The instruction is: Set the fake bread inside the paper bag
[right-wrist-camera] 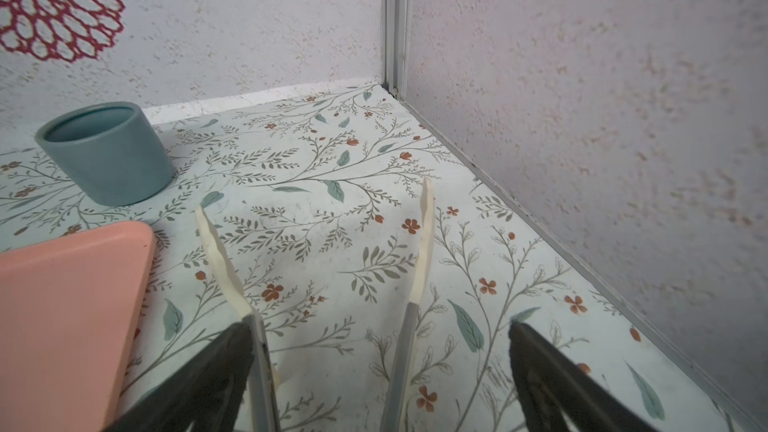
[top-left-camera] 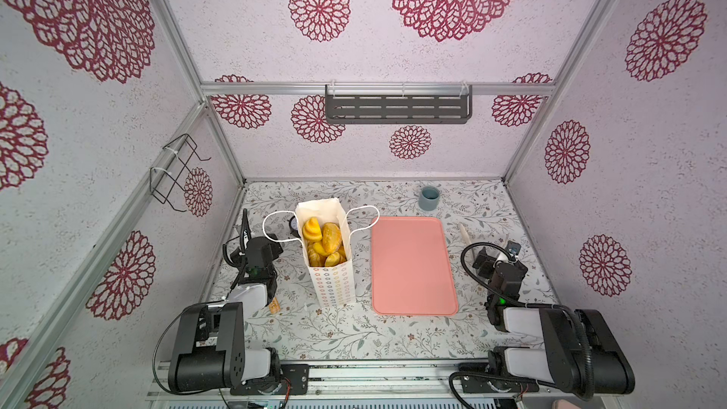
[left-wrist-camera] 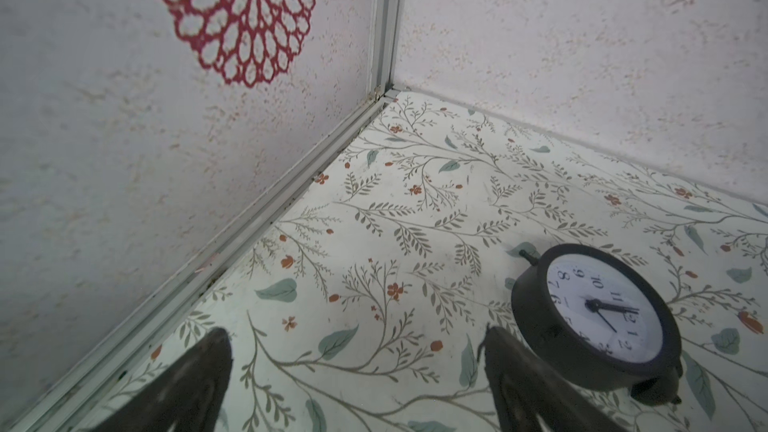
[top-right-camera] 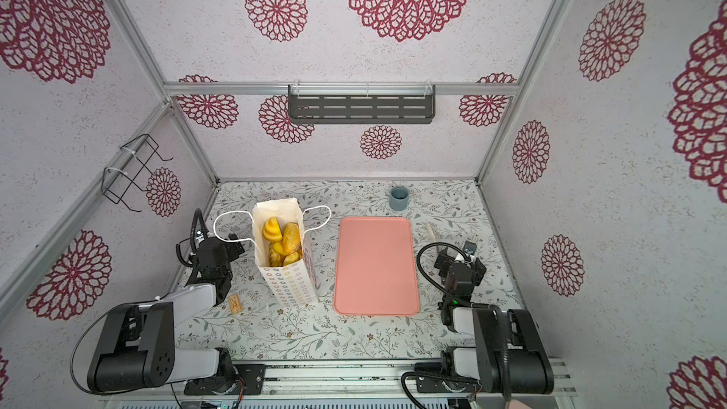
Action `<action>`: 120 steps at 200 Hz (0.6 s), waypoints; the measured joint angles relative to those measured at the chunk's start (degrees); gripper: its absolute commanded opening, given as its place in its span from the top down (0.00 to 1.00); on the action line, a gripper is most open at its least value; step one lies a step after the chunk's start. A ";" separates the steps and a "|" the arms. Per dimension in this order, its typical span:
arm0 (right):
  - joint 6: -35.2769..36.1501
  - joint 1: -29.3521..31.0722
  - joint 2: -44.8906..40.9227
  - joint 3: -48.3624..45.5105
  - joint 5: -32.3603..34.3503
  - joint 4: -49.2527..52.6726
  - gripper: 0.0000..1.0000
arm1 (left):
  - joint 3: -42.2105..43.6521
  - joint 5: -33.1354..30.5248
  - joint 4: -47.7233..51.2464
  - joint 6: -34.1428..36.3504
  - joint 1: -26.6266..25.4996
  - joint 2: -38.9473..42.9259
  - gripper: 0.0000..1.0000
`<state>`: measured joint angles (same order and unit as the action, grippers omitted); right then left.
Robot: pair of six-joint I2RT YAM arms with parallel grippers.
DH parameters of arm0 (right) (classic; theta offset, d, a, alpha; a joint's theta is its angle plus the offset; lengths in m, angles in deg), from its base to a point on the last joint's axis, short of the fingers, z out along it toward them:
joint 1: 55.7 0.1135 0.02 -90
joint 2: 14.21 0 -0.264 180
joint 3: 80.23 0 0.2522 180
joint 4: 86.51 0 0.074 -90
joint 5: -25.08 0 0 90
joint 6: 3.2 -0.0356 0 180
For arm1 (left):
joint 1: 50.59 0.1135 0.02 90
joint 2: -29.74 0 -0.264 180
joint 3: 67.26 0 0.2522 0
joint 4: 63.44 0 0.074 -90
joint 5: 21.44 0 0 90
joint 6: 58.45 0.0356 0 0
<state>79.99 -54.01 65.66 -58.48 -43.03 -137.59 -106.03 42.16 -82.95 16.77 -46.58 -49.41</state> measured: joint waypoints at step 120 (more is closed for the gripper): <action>4.26 1.90 9.57 5.97 -0.70 -4.81 0.01 | 1.70 1.70 -16.85 4.17 0.81 -10.75 0.03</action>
<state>84.26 -52.11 75.23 -52.51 -43.73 -142.40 -104.33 43.87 -99.80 20.94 -45.77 -60.16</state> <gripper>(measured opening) 0.989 0.974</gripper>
